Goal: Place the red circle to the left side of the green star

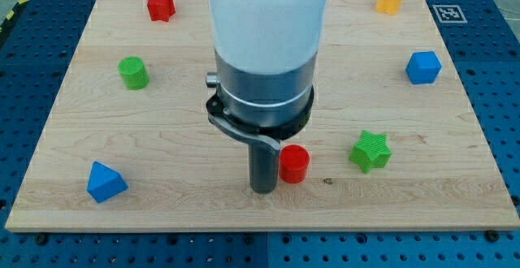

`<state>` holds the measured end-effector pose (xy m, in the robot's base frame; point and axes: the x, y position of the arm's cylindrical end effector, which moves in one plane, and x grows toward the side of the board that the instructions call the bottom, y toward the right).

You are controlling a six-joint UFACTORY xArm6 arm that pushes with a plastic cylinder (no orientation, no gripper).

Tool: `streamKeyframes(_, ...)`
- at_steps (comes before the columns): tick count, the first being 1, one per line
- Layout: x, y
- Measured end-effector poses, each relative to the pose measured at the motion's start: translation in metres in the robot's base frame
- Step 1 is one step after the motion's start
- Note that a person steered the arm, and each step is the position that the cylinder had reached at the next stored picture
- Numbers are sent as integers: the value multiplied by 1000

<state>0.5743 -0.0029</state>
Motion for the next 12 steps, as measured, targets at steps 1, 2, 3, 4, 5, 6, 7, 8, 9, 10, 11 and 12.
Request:
streamKeyframes(1, -1, 23)
streamKeyframes(2, 11, 26)
streamKeyframes(3, 3, 35)
streamKeyframes(4, -7, 38)
streamKeyframes(5, -7, 37)
streamKeyframes(6, -25, 25)
streamKeyframes(7, -33, 34)
streamKeyframes(8, -14, 34)
streamKeyframes(9, -29, 34)
streamKeyframes(10, -32, 34)
streamKeyframes(11, -32, 44)
streamKeyframes(12, -32, 51)
